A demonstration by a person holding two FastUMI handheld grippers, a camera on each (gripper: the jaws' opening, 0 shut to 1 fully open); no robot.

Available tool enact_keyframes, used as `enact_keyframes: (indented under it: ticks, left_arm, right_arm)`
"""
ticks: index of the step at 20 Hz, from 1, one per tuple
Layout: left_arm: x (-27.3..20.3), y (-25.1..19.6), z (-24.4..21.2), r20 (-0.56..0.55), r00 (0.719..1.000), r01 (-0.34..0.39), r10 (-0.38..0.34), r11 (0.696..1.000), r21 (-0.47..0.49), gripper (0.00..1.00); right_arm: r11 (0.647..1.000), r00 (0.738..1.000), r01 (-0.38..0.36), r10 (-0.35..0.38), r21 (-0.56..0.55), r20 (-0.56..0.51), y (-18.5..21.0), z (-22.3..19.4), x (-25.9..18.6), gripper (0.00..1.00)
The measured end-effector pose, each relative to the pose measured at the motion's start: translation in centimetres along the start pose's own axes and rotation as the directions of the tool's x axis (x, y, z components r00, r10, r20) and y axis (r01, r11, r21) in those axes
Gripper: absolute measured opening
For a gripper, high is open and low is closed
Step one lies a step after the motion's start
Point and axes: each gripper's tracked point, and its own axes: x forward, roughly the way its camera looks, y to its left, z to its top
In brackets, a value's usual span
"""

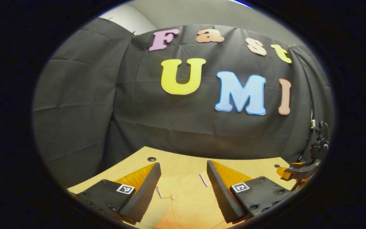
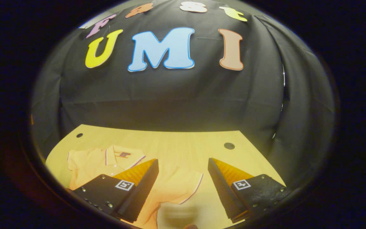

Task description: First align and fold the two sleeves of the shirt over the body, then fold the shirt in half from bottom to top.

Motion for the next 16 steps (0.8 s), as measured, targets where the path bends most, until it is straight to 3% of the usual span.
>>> enact_keyframes:
  ticks: [6, 11, 16]
  left_arm:
    - [-1.8, 1.0, -0.5, -0.015, 0.999, -0.039, 0.040, 0.999, 0.036, 0.94]
    - [-2.7, 1.1, -0.9, -0.022, 0.999, -0.048, 0.049, 0.998, 0.037, 0.94]
    - [-3.3, 1.0, -1.1, -0.023, 0.999, -0.043, 0.044, 0.998, 0.045, 0.94]
  right_arm:
    - [0.999, 0.987, 0.031, -0.024, 0.041, -0.158, -1.2, -4.7, 5.1, 0.97]
    - [0.993, 0.956, 0.066, -0.034, 0.101, -0.291, -1.7, -8.7, 8.1, 0.97]
    - [0.991, 0.927, 0.099, -0.058, 0.093, -0.370, -2.6, -10.9, 9.8, 0.97]
